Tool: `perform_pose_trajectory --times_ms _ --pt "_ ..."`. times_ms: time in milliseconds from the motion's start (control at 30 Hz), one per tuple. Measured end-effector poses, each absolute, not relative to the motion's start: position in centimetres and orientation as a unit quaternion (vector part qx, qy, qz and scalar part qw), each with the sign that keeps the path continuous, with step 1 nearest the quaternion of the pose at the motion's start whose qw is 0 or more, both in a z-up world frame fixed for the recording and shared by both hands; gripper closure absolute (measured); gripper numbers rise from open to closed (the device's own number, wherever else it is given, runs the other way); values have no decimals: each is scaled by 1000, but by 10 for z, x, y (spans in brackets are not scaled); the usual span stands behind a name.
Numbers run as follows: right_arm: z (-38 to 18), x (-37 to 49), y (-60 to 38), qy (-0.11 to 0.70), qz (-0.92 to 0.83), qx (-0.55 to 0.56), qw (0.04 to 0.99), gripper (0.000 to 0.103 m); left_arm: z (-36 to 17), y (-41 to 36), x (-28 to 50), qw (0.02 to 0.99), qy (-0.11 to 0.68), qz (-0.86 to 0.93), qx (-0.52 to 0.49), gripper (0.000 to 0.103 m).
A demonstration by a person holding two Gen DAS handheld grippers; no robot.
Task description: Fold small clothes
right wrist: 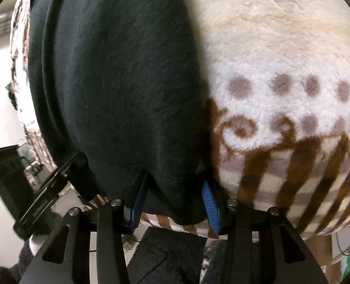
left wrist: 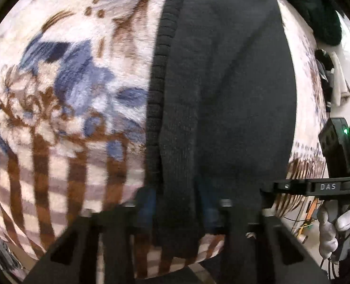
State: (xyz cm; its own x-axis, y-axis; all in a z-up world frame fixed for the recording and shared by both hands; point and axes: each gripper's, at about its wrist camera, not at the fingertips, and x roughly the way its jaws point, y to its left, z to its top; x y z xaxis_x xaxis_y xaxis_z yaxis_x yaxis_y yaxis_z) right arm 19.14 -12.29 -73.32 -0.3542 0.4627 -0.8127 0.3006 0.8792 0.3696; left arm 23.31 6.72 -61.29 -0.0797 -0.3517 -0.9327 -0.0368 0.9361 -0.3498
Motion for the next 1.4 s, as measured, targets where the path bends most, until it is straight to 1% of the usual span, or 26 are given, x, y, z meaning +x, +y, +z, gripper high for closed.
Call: perform_pose_trajectory --times_ms 33,67,100,167,267,400,600,800,1033,1233,1400 --pt "-731 192 -119 821 73 215 524 58 -611 61 232 670 724 -114 -116 86" --pt "-726 192 -114 822 64 190 533 62 -610 54 230 673 723 -111 -111 90" --pt "-723 193 -110 822 58 172 541 66 -608 49 229 676 721 -106 -109 92" --pt "-714 194 -99 819 54 134 556 85 -606 40 228 678 721 -97 -104 93" --pt "-702 192 -91 810 53 102 574 90 -602 33 227 682 718 -87 -107 94" --pt "-681 184 -88 798 61 104 591 92 -582 35 228 696 704 -93 -106 95" --pt "-620 197 -101 759 78 104 638 92 -521 32 250 725 668 -117 -118 95" --pt "-547 245 -122 705 81 105 697 93 -462 21 296 768 614 -135 -121 95" --pt "-472 296 -102 662 73 117 737 93 -413 27 332 793 578 -149 -123 95" --pt "-436 344 -111 632 72 140 759 93 -393 22 370 800 558 -171 -141 95" --pt "-433 414 -132 592 50 160 789 93 -395 18 448 817 520 -191 -162 95"
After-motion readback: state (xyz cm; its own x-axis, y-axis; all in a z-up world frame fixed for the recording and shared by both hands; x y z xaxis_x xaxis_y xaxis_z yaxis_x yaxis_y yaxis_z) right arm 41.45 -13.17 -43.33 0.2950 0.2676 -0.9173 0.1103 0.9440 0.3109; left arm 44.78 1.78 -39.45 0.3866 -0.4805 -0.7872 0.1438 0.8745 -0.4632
